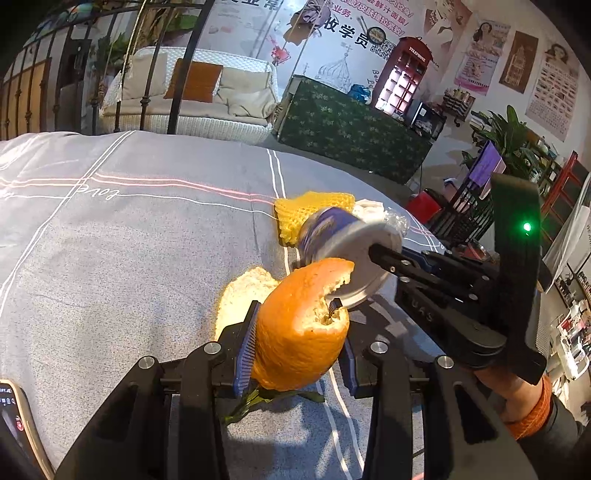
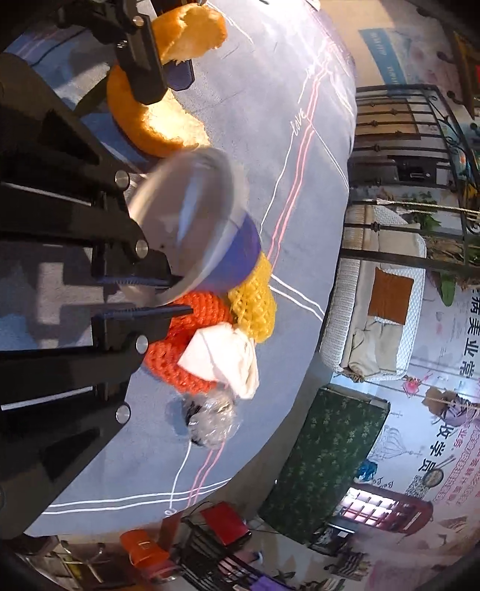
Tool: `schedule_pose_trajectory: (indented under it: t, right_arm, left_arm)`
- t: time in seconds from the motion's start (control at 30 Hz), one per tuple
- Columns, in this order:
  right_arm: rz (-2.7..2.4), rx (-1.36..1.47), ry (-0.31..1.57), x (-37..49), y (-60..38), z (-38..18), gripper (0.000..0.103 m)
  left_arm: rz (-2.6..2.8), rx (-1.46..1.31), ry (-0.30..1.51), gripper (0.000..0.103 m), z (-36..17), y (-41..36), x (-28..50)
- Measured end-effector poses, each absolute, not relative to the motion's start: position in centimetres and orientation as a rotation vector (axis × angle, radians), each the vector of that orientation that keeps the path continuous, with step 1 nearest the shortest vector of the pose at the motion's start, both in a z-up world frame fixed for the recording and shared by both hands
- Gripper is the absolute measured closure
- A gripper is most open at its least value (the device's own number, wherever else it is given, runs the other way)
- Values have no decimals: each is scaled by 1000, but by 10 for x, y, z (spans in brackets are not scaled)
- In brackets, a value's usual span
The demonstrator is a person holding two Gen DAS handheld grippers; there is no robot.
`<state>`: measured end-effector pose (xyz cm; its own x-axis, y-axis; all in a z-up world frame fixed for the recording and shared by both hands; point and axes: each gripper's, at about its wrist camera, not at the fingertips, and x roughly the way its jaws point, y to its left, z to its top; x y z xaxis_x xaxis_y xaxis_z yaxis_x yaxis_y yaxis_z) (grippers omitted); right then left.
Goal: Collect trash
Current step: 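Grasp the purple yogurt cup with the right tool while the left holds the peel, then carry the peel to the black bin while the right tool releases the cup inside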
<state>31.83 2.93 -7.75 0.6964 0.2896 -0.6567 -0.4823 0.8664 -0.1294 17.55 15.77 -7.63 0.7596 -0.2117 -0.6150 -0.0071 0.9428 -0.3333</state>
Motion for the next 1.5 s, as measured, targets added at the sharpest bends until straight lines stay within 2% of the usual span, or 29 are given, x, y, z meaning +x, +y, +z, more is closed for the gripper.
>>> schedule_pose_trajectory:
  t: [0.37, 0.9, 1.5]
  right_arm:
    - [396, -201, 629, 272, -19, -58, 96]
    - [233, -50, 612, 202, -133, -46, 96]
    - [-165, 169, 692, 155, -317, -82, 96]
  left_arm:
    - [-149, -335, 667, 66, -64, 147, 164]
    - [-300, -290, 663, 66, -55, 77, 152]
    - [-560, -187, 684, 66, -50, -37, 148]
